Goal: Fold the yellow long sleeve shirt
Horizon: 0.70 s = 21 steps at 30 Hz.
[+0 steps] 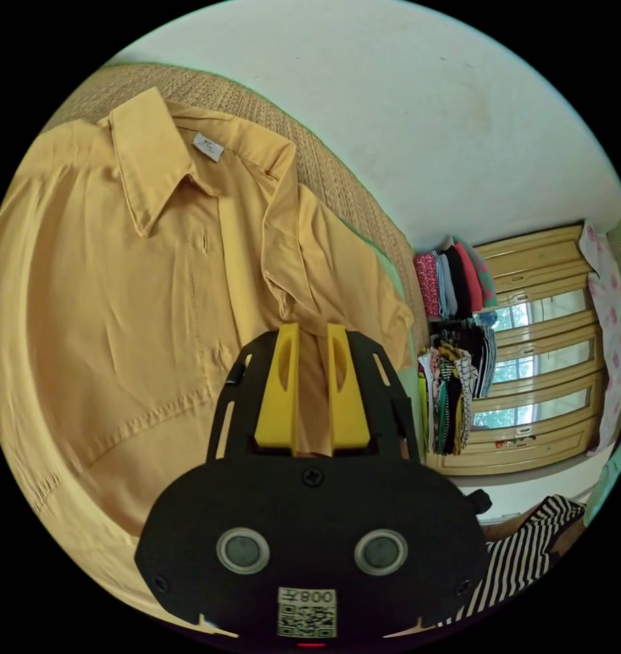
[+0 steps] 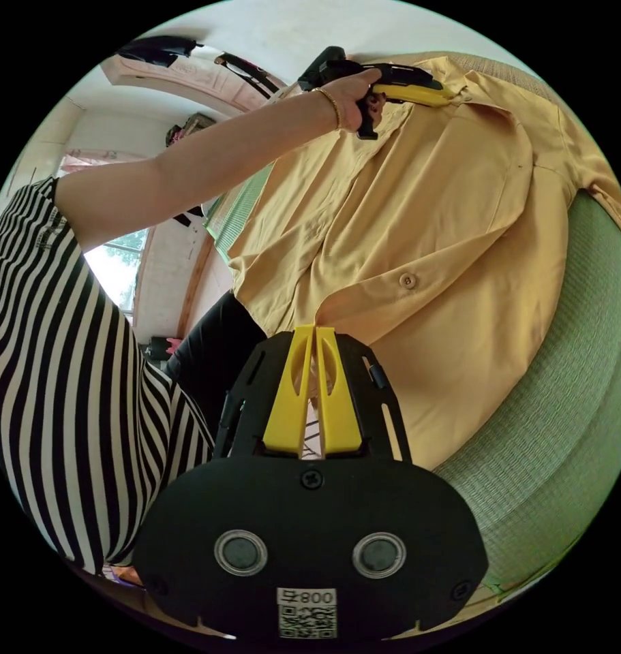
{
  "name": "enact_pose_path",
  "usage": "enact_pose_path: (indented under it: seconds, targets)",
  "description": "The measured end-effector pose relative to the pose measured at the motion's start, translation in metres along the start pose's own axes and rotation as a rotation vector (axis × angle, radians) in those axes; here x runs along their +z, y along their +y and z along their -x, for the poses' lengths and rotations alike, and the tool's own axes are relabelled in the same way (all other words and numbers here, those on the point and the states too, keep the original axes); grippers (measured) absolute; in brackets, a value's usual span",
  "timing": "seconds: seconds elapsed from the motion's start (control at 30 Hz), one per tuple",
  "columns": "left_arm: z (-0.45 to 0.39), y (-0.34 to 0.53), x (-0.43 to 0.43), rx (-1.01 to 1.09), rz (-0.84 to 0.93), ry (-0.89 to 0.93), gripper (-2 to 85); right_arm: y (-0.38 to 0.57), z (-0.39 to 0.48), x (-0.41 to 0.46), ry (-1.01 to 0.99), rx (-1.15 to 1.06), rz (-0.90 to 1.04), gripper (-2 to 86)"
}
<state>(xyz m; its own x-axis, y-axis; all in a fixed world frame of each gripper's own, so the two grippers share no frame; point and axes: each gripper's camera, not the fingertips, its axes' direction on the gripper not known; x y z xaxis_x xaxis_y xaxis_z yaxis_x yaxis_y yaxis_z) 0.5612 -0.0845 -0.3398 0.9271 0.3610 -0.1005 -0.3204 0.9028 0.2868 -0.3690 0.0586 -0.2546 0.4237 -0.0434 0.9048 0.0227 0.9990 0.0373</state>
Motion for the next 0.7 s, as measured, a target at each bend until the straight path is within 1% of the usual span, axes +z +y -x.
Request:
enact_pose_path:
  seconds: [0.3,0.53,0.7]
  targets:
    - [-0.018,-0.019,-0.021,-0.025,-0.018,-0.051,2.0,0.014,-0.007,0.007,-0.033,-0.001,-0.015,0.2]
    - [-0.046,-0.037,-0.064,0.05,-0.084,-0.026,1.1,0.02,0.007,-0.005,-0.106,-0.054,-0.067,0.2]
    - [-0.061,-0.049,-0.095,0.089,-0.127,-0.097,1.0,0.021,0.024,-0.005,-0.139,-0.114,-0.061,0.1]
